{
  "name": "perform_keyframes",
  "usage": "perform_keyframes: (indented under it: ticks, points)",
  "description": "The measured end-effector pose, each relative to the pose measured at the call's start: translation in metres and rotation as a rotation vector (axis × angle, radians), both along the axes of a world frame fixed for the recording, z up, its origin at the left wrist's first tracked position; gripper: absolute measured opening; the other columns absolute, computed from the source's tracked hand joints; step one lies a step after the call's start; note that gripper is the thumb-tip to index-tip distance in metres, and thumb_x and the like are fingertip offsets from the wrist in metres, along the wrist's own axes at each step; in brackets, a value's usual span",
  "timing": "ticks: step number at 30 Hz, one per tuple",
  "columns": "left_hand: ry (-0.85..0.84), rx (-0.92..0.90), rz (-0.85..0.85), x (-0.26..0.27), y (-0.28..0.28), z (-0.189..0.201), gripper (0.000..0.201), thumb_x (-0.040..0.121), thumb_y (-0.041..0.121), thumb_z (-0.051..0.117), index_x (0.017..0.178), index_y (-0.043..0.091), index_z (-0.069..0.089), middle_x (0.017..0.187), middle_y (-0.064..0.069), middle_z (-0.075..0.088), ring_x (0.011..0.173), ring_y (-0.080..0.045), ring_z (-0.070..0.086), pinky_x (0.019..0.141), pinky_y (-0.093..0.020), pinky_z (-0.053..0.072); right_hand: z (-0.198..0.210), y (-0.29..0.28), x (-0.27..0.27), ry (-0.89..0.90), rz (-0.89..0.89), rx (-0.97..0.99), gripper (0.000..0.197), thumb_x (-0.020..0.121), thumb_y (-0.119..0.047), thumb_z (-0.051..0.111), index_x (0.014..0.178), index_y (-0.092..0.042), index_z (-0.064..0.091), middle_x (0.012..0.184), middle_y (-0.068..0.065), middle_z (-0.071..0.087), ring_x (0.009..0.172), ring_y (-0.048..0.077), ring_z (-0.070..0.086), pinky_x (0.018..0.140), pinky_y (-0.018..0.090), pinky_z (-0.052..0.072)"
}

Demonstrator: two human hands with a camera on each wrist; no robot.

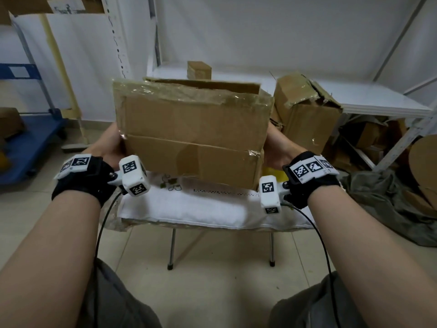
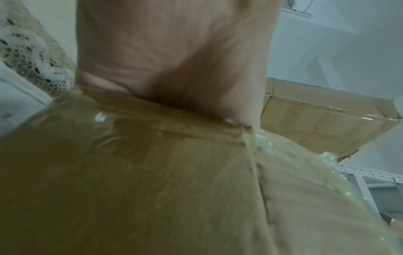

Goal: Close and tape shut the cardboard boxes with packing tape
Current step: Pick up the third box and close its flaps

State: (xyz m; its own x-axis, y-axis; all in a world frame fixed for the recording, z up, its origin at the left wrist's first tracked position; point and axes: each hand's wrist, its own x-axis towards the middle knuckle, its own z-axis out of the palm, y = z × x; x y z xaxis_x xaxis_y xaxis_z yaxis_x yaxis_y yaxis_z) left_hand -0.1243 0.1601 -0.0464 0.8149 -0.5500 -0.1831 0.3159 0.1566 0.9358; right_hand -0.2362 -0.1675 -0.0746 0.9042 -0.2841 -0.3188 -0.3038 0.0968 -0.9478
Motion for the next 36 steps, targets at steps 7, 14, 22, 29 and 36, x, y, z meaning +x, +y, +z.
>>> perform_keyframes:
  ticks: [7,14,22,29,36]
  points:
    - [0.074,0.052,-0.234,0.006,0.006,-0.011,0.067,0.025,0.035,0.1,0.085,0.013,0.079,0.1,-0.014,0.075,0.078,-0.029,0.075,0.059,-0.043,0.06,-0.014,-0.011,0.009,0.048,-0.041,-0.063,0.078,0.078,-0.068,0.071,0.128,-0.01,0.06,0.128,0.023,0.056,0.114,0.039,0.055,0.108,0.058,0.04]
    - [0.029,0.211,-0.31,-0.001,-0.001,-0.006,0.049,0.024,0.028,0.103,0.061,0.008,0.078,0.078,-0.018,0.075,0.065,-0.028,0.074,0.053,-0.041,0.059,0.005,0.007,-0.01,0.011,-0.078,-0.115,0.051,0.092,-0.036,0.066,0.129,-0.001,0.06,0.111,0.018,0.065,0.106,0.035,0.06,0.096,0.05,0.051]
    - [-0.023,0.308,0.075,0.03,0.006,-0.028,0.072,0.107,0.011,0.033,0.04,0.008,0.06,0.036,-0.002,0.055,0.032,-0.01,0.055,0.03,-0.017,0.042,0.009,0.018,-0.017,0.123,0.108,-0.111,0.024,0.096,-0.036,0.054,0.102,-0.012,0.055,0.092,0.012,0.057,0.087,0.029,0.057,0.08,0.043,0.049]
    - [-0.011,0.321,0.313,0.05,0.009,-0.063,0.035,0.106,0.007,0.031,0.078,0.018,0.048,0.041,0.013,0.059,0.049,-0.004,0.061,0.04,-0.014,0.048,0.009,0.021,-0.02,0.102,0.046,-0.222,0.027,0.105,-0.015,0.052,0.126,-0.003,0.063,0.072,0.002,0.071,0.067,0.018,0.068,0.058,0.032,0.058]
    - [-0.104,0.169,0.373,0.05,0.004,-0.051,0.031,0.104,0.021,0.044,0.077,0.015,0.058,0.075,-0.001,0.063,0.07,-0.016,0.06,0.055,-0.021,0.054,0.011,0.028,-0.025,-0.007,-0.047,-0.326,0.052,0.1,0.0,0.055,0.142,-0.028,0.04,0.096,0.002,0.061,0.07,0.02,0.063,0.042,0.027,0.054]
